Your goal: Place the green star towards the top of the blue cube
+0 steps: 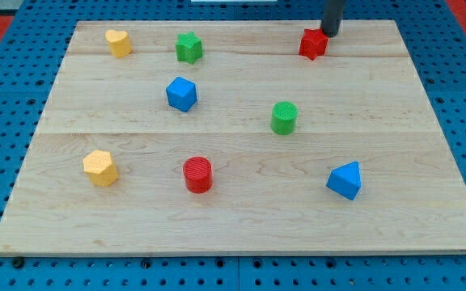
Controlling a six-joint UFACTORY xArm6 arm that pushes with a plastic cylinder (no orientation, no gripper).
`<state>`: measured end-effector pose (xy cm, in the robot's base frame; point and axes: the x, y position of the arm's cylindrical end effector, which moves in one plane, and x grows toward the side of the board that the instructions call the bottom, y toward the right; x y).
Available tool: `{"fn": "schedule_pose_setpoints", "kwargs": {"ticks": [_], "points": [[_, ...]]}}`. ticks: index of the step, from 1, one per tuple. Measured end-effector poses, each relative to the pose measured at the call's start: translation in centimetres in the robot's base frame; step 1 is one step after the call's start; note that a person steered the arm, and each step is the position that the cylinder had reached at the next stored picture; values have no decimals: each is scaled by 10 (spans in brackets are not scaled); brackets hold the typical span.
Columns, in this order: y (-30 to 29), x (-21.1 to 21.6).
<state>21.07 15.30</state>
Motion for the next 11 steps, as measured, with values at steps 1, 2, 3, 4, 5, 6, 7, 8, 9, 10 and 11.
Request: {"fn": "schedule_pose_setpoints", "kwargs": {"ticks": [1,2,3,4,5,6,7,8,9,10,11], "points": [[-35,-16],[-35,-16],[-99,-16],[-120,-16],[-122,-16],[-190,-16],[-212,-16],[-213,-15],[-232,14],[-234,18],[-234,18]]}}
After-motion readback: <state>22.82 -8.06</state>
